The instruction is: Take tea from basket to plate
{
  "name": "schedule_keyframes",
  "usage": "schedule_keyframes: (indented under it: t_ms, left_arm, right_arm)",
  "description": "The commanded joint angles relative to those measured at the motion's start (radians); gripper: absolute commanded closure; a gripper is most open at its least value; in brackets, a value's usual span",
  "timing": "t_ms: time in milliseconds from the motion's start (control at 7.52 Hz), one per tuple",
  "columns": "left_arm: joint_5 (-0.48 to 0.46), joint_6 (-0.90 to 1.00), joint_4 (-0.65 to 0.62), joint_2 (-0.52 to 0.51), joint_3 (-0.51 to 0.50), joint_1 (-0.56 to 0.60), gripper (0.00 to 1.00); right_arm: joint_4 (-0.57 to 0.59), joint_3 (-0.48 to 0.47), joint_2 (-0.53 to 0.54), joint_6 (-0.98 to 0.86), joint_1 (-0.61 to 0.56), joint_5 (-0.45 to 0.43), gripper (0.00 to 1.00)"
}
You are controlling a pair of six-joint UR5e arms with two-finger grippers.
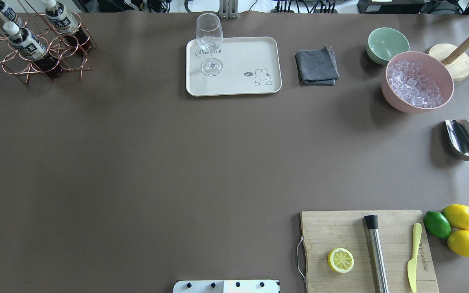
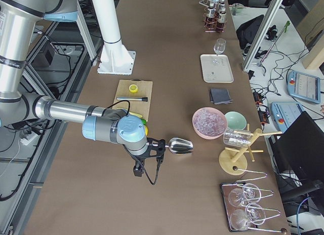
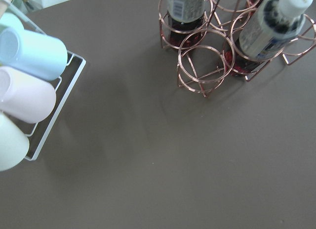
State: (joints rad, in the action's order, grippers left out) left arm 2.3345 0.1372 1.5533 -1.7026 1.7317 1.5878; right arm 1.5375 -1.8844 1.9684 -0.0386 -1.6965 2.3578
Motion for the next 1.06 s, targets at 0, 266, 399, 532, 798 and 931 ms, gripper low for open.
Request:
schedule_keyframes:
  t_ms: [0,266,399,532,798,931]
  left_arm:
    - [-0.09,0.163,-0.055,-0.138,-0.016,-0.043,0.02]
    - [-0.109,0.171,-0.055,-0.236,-0.062,-0.051,0.02]
    - [-0.135,0.284,-0.053,-0.256,-0.066,-0.048,0.02]
    - [-0.144,0.37,-0.052,-0.296,-0.093,-0.045,0.02]
    - [-0.126,0.619,-0.05,-0.43,-0.215,-0.052,0.02]
    - [-0.091,0.693,-0.042,-0.493,-0.28,-0.075,0.02]
  right_arm:
    - [0.001,-0.022,-0.003,0.0,0.0,0.006,0.0]
    - [0.003,-0.027,-0.003,0.0,0.002,0.009,0.0]
    - [0.003,-0.036,-0.003,0.0,0.002,0.011,0.0]
    - [0.004,-0.041,-0.002,0.002,0.0,0.014,0.0]
    - [0.007,-0.068,0.0,0.002,0.0,0.015,0.0]
    - [0.009,-0.088,0.016,0.002,-0.002,0.023,0.0]
